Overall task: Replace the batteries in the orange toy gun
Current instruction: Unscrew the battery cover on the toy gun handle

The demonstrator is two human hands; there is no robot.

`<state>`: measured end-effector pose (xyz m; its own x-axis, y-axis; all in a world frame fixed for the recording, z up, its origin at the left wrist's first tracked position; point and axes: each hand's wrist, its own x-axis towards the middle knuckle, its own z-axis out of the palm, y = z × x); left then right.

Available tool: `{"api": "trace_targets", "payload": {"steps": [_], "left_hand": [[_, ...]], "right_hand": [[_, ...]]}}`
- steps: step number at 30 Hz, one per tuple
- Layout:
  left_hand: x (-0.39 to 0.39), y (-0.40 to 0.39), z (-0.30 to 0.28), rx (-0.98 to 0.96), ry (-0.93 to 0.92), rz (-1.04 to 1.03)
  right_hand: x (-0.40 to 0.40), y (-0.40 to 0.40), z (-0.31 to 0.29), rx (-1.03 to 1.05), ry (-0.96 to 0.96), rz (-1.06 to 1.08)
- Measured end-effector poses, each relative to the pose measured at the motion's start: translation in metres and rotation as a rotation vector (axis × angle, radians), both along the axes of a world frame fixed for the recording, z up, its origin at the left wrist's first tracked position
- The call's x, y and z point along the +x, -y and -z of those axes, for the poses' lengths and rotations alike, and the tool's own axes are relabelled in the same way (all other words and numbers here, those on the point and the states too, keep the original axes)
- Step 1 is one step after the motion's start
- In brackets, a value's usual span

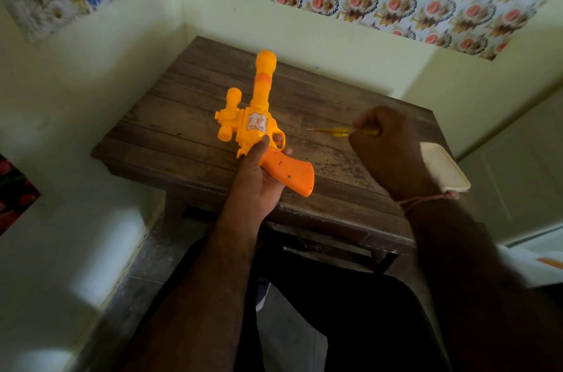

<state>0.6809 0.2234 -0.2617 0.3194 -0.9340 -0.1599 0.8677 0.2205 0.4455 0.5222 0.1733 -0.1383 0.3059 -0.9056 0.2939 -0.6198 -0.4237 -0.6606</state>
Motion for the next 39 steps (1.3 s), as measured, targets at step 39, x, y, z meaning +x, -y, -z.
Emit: {"api": "trace_targets", "payload": {"steps": [39], "left_hand": [[-0.083,0.021,-0.077,0.945,2.044,-0.098]], "right_hand": [[0.035,-0.07,0.099,1.3,1.667,-0.262]]}}
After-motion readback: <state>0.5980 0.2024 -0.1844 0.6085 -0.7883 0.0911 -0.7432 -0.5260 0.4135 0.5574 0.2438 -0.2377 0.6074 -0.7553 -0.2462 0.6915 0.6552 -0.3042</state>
